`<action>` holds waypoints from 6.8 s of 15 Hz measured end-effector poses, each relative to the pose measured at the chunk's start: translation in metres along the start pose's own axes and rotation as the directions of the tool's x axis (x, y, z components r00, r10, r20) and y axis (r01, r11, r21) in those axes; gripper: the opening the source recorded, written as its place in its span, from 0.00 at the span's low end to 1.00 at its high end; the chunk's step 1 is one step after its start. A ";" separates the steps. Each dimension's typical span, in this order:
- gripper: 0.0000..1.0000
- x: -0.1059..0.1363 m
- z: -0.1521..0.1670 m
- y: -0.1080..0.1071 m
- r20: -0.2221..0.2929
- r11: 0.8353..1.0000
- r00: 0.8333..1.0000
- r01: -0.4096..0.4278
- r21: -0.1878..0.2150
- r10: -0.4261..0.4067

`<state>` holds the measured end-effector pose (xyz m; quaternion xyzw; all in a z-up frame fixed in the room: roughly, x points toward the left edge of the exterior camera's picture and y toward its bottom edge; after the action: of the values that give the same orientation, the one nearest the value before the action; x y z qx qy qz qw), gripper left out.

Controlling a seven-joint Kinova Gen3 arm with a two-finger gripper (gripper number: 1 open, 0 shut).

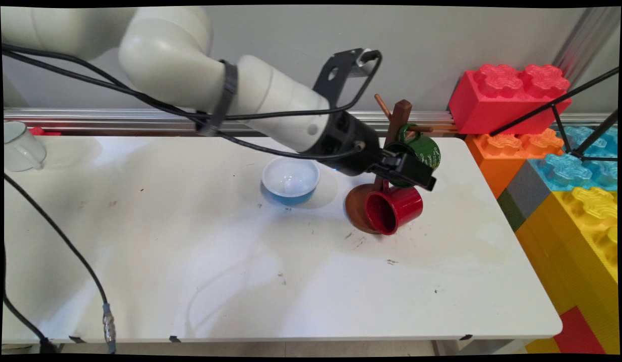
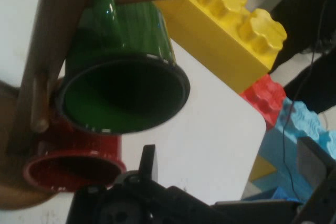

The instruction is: Pick up the green mug from the rack, then place the picked object on the table

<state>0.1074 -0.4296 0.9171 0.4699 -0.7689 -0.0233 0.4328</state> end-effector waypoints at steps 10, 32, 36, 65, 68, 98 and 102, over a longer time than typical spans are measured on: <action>1.00 0.014 0.040 0.011 -0.073 0.998 0.996 0.056 0.023 -0.054; 0.00 0.010 0.045 0.001 -0.097 0.990 0.990 0.107 0.095 -0.098; 0.00 0.008 0.039 0.002 -0.095 0.989 0.989 0.117 0.085 -0.109; 0.00 -0.007 -0.038 0.015 0.070 0.998 0.997 -0.022 -0.062 0.026; 0.00 -0.010 -0.058 0.001 0.134 0.996 0.987 -0.089 -0.029 0.092; 0.00 -0.066 -0.014 -0.043 0.570 0.824 0.782 -0.483 0.298 0.252; 0.00 -0.073 -0.009 -0.046 0.589 0.819 0.774 -0.482 0.310 0.233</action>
<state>0.1593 -0.3975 0.8548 0.3715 -0.9181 0.1103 0.0827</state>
